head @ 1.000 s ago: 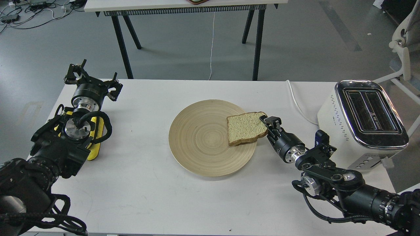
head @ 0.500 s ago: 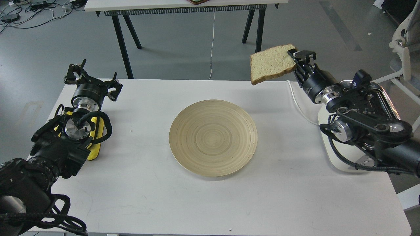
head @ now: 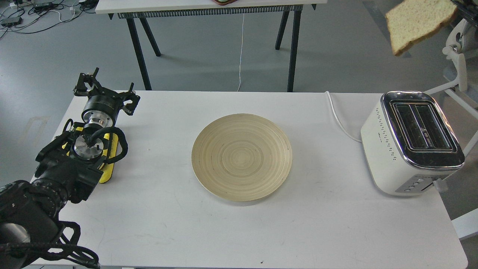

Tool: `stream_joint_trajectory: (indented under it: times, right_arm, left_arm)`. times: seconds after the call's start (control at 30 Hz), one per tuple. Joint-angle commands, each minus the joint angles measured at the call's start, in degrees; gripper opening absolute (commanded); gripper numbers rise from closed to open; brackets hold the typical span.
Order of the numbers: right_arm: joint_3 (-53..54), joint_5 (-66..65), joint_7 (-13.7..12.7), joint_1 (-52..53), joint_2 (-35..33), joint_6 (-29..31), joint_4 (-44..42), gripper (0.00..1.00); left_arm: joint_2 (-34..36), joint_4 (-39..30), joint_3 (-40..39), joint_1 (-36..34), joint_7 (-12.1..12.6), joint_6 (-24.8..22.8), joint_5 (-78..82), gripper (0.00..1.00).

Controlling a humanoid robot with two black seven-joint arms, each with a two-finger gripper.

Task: Put bread in toaster with right arm
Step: 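Lift the bread slice off the plate and carry it above the toaster, then lower the bread slice into the toaster slot with the right gripper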

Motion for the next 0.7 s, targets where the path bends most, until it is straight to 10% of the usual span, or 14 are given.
stream_joint_trajectory:
  times: [0.0,0.67]
  right_arm:
    - [-11.0,-0.8,0.0,6.7,-5.0,0.1,5.9,0.1]
    - [-17.1,-9.1,0.0,4.8,-11.1,0.1,12.5,0.1]
  left_arm:
    - [0.0,0.0,-0.1,0.0,0.0,0.0,0.0,1.0]
    - [0.1,0.0,-0.1,0.0,0.0,0.0,0.0,1.0]
